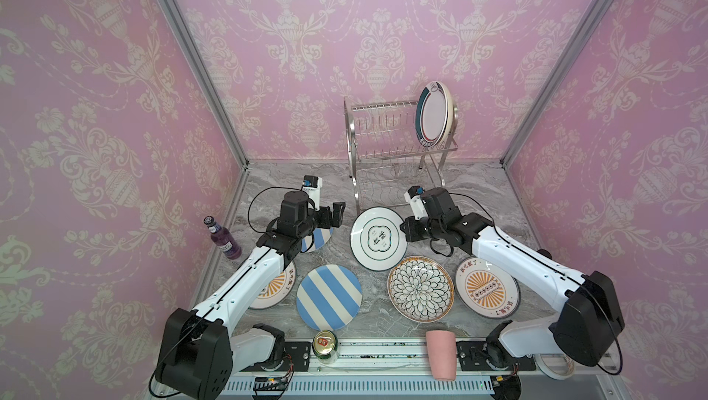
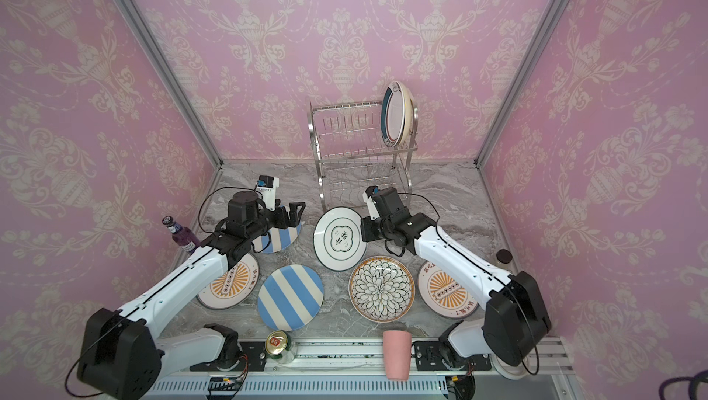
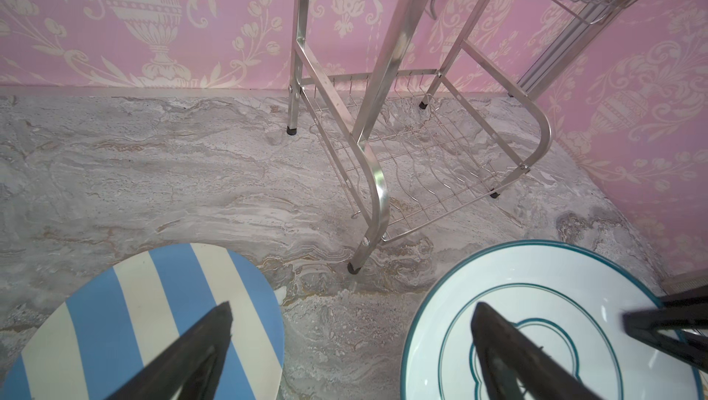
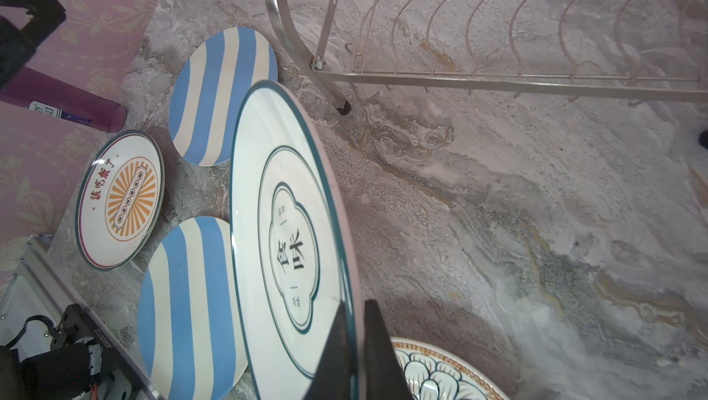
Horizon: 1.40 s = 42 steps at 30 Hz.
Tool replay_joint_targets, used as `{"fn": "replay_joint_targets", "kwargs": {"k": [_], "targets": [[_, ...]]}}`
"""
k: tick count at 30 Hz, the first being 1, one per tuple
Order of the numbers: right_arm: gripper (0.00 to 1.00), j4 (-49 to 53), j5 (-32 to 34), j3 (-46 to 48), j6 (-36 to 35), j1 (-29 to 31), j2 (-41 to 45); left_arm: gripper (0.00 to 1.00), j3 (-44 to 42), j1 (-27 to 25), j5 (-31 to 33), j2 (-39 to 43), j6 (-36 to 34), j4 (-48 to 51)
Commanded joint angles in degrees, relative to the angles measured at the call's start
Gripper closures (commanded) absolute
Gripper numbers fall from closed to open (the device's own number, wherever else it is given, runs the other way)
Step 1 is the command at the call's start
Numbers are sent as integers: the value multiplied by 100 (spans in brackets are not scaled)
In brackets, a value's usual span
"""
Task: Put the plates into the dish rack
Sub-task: 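Lift the cloud-emblem plate upright with the right gripper toward the rack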
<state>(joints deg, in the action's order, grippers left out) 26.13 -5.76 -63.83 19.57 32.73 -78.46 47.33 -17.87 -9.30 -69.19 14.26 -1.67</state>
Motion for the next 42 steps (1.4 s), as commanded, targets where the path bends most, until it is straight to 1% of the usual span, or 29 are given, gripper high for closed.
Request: {"fn": "replay_joint_targets", "kwargs": {"k": [1,5,10,15,20,23,28,35,42], "targets": [[100,699,614,-681,-357,42,559,1,265,-19,-108,-98,-213,-18],[100,1331,1208,-1238,-608,40,992,1,382,-24,-276,-200,-248,78],[100,1849,1578,-2199,-816,38,975,1,347,-20,-277,-215,-301,62],[100,2024,2032,-3252,-958,23,615,1,409,-18,-513,-284,-249,109],[100,1888,2539,-4158,-1129,-66,98,1,413,-24,-713,-295,-276,160],[100,1451,3228,-4426,-1312,-113,-81,1,391,-30,-836,-293,-169,141],[100,504,3821,-4550,-1602,-162,-158,1,358,-28,-973,-271,24,132],[100,-712,4404,-4580,-2132,-166,-357,1,376,-24,-1080,-313,103,168],[100,-1223,4763,-5125,-2873,-162,-947,1,444,-24,-1205,-341,98,150]]}}
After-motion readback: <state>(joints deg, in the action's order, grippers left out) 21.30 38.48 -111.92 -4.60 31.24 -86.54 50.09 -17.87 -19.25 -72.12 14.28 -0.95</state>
